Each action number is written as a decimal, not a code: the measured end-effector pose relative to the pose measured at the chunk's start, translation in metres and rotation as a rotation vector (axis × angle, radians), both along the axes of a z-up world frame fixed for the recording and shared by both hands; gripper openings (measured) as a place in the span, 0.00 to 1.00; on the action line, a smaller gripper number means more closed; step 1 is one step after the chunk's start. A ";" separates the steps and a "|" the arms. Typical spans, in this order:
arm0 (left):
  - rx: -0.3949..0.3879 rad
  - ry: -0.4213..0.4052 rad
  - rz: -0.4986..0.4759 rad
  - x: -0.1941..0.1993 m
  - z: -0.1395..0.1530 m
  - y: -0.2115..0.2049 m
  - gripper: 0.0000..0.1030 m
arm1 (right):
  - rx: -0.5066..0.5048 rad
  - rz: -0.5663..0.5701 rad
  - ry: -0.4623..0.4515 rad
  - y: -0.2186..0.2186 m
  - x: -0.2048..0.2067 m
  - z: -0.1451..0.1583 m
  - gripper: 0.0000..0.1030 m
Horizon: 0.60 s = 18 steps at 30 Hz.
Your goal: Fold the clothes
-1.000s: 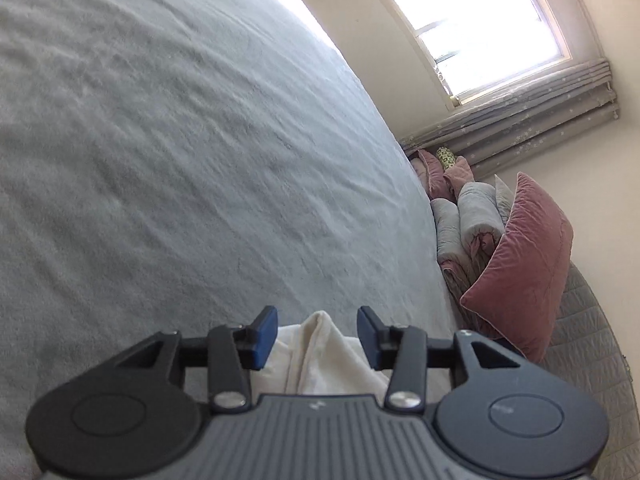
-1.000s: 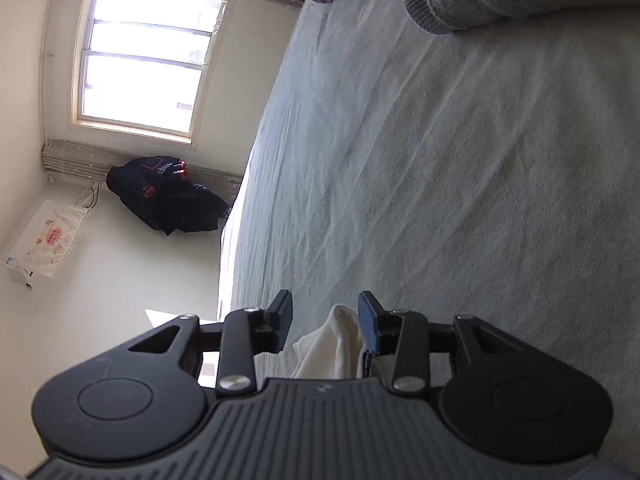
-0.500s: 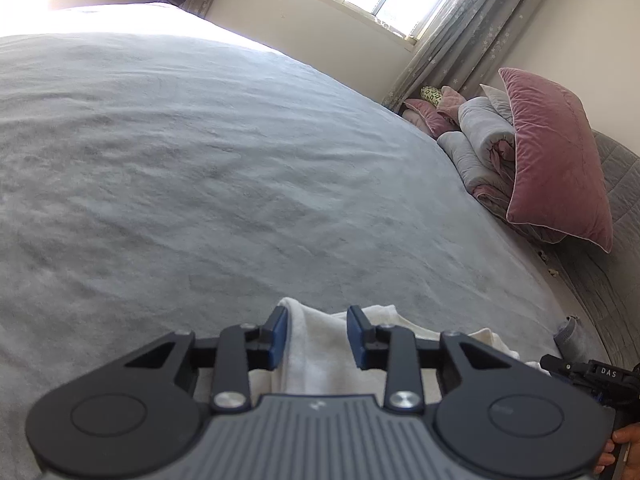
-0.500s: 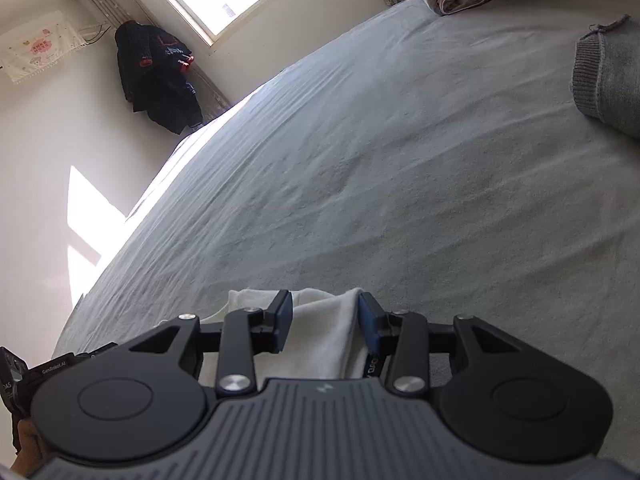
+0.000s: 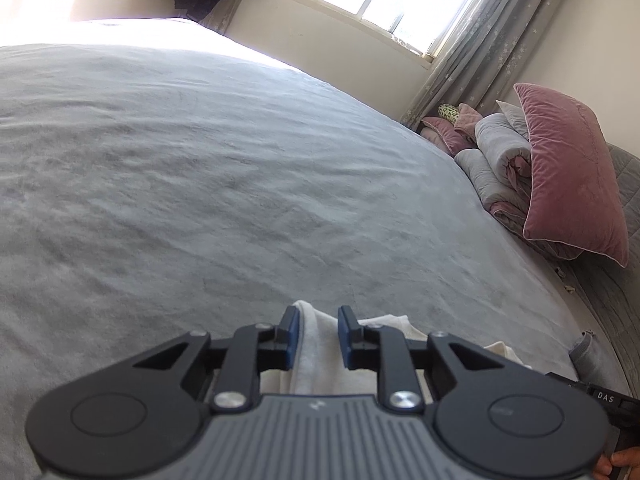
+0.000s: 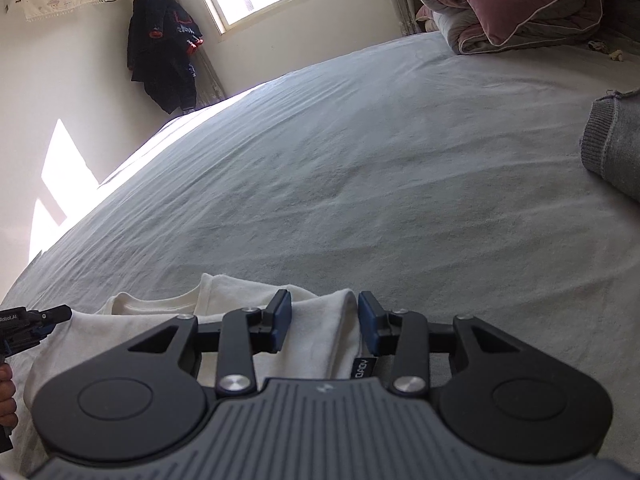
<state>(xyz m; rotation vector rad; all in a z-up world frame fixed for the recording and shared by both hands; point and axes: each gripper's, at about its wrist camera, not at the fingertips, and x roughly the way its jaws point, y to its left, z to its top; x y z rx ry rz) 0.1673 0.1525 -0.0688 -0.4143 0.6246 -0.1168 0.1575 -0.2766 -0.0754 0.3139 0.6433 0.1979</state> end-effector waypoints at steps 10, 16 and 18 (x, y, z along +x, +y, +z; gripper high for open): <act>0.100 -0.186 0.122 -0.029 0.020 -0.016 0.04 | -0.229 -0.051 -0.255 0.030 -0.031 0.027 0.14; 0.132 -0.106 0.201 -0.007 0.005 -0.018 0.04 | -0.308 -0.047 -0.264 0.044 0.003 0.029 0.14; 0.154 -0.084 0.211 -0.001 -0.002 -0.021 0.04 | -0.333 -0.043 -0.243 0.048 0.018 0.021 0.14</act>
